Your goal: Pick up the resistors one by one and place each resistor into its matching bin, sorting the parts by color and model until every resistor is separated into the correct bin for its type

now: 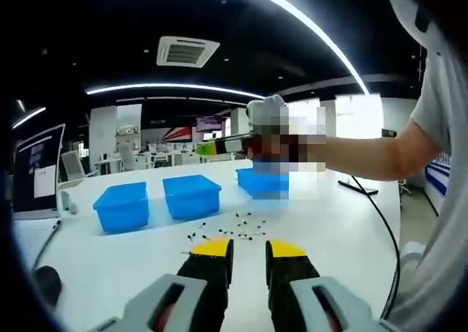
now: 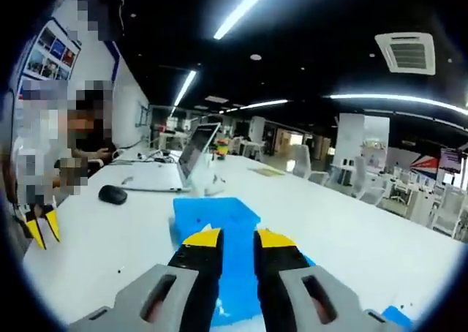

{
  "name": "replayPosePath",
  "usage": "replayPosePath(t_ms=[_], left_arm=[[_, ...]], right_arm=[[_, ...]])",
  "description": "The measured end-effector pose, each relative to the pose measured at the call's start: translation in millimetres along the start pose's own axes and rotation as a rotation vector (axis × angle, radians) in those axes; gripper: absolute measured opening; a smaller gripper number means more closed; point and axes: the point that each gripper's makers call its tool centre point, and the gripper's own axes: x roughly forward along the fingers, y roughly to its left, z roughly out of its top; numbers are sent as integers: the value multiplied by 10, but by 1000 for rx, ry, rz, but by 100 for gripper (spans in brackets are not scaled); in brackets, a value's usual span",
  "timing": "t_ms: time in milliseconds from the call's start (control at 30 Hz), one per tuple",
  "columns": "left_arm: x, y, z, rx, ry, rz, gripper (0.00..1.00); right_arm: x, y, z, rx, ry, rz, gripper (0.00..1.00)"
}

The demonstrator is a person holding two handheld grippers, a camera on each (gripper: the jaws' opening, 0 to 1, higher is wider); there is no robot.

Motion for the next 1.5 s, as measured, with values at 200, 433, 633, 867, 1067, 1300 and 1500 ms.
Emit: replayPosePath(t_ms=[200, 433, 633, 867, 1067, 1300, 1500], left_arm=[[-54, 84, 47, 0, -21, 22, 19], [-6, 123, -14, -31, -18, 23, 19], [31, 76, 28, -14, -40, 0, 12], [50, 64, -27, -34, -25, -29, 8], [48, 61, -84, -18, -4, -33, 7], [49, 111, -132, -5, 6, -21, 8], [49, 130, -148, -12, 4, -19, 8]], right_arm=[[-108, 224, 139, -68, 34, 78, 19], [-237, 465, -3, -123, 170, 177, 19], [-425, 701, -225, -270, 349, 290, 18], [-749, 1101, -856, -312, 699, 501, 17], [-955, 1184, -1204, -291, 877, 607, 14], [-985, 1115, -1390, -290, 954, 605, 14], [-956, 1093, -1457, -279, 966, 618, 11]])
